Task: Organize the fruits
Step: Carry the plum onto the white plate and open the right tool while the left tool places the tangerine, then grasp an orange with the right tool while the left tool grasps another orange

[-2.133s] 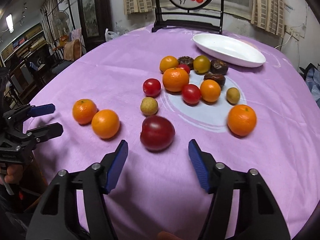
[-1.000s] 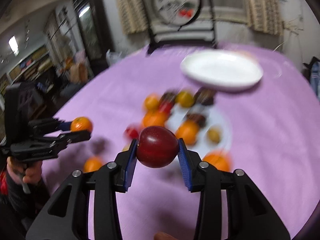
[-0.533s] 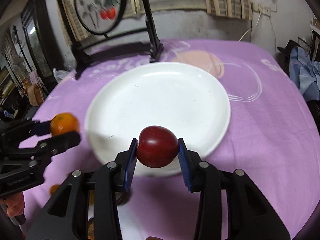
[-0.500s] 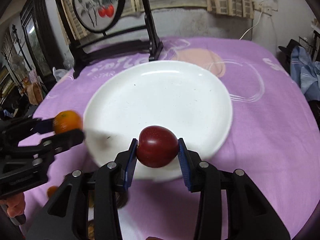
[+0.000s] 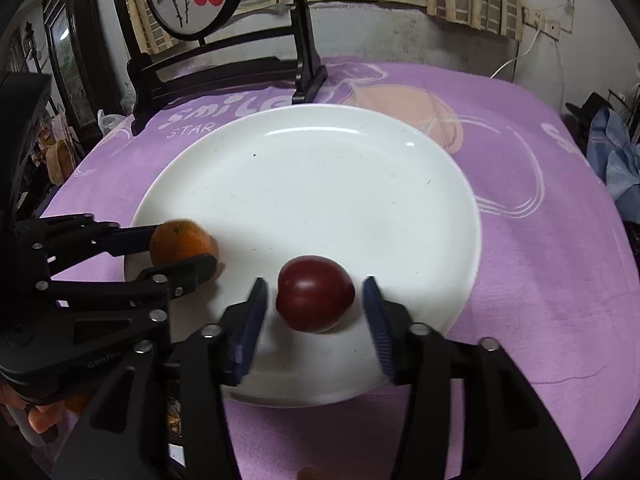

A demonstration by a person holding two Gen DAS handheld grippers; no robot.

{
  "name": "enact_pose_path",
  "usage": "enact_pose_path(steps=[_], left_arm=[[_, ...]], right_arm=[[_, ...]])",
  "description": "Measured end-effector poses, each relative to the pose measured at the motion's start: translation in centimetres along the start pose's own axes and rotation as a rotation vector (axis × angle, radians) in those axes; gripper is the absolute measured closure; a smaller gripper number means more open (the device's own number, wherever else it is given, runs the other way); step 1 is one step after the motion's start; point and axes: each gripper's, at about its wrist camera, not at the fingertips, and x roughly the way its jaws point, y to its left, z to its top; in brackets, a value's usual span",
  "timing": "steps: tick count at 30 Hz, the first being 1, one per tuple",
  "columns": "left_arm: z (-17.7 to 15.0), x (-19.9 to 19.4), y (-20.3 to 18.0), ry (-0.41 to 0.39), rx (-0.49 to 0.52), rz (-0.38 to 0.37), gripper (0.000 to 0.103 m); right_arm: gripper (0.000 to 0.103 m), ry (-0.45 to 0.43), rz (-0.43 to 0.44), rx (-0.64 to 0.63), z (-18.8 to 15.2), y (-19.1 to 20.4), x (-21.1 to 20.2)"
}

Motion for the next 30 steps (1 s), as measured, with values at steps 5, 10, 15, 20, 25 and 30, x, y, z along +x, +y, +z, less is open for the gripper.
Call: enact_pose_path(steps=[5, 10, 15, 20, 25, 30], left_arm=[[-1.0, -4.4, 1.2, -0.106, -0.036, 0.052, 0.018], [-4.7, -11.8, 3.0, -0.236, -0.099, 0.029, 0.011], [-11.9, -17.3, 2.7, -0.331, -0.11, 0.037, 0.005], [-20.1, -20.1, 1.5, -0.374, -0.109, 0.028, 0.005], [-26.6, -20.5, 0.4, -0.335, -0.125, 0.007, 0.005], [-30.5, -19.3, -0.1, -0.278, -0.146, -0.025, 0.005]], right_arm=[[0.001, -0.161, 0.079, 0.087, -0.7, -1.6, -5.4], [0.001, -0.279, 0.186, 0.099, -3.5, -1.4, -9.8], [0.001, -0.336, 0.362, 0.165, -8.2, -1.3, -13.6], [0.001, -0.163, 0.412, 0.224, -12.2, -1.4, -13.7], [0.002, -0.08, 0.423, 0.158, -14.8, -0.3, -13.4], [0.008, -0.075, 0.383, 0.014, -16.0, 1.8, -14.2]])
